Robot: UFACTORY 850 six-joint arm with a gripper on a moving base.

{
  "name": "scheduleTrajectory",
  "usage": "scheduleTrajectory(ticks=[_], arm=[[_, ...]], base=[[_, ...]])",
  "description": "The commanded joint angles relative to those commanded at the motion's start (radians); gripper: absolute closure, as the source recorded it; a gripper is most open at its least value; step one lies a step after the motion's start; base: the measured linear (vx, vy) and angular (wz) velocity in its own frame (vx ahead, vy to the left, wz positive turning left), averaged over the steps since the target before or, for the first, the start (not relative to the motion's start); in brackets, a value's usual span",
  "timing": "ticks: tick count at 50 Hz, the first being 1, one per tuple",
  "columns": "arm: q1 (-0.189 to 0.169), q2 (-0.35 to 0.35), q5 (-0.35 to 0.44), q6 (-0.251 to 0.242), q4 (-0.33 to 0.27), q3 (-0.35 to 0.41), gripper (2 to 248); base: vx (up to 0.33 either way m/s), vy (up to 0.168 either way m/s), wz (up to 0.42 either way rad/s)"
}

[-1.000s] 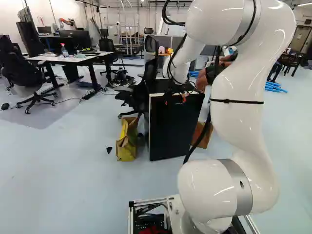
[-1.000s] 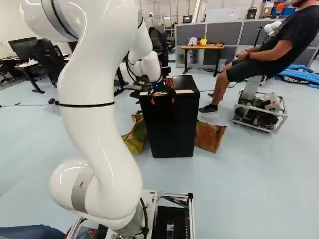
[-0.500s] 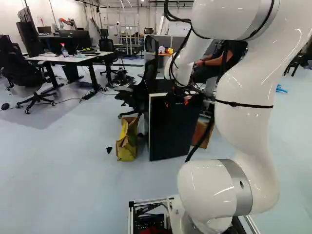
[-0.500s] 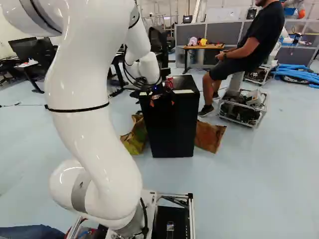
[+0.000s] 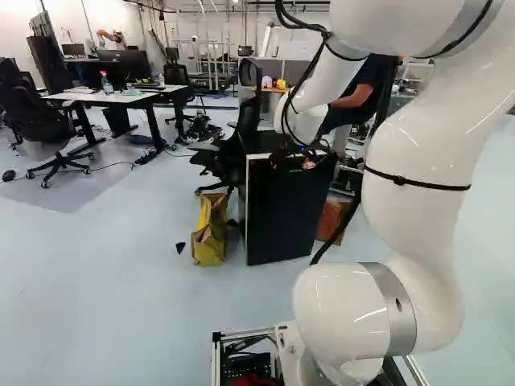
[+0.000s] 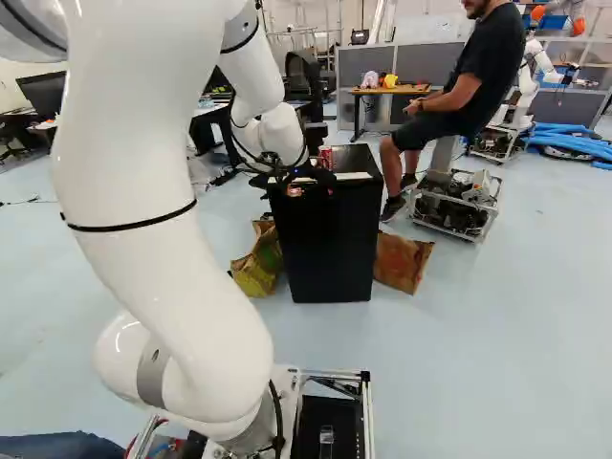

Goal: Grab a drink from the fridge

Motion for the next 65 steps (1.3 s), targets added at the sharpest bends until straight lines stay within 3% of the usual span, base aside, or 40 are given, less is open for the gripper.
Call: scheduleTrajectory(ticks=[9,37,65], arm=[[-0.006,0.036,0.095,0.0,0.033,0.042,3],[-0.006,0.027,0.39,0.0,0.117,0.041,3],[-0.006,-0.032,0.665,0.0,0.121,0.039,3]], base=[[0.0,0.0,0.0],[0.0,0.0,0.0],[0.0,0.0,0.0]])
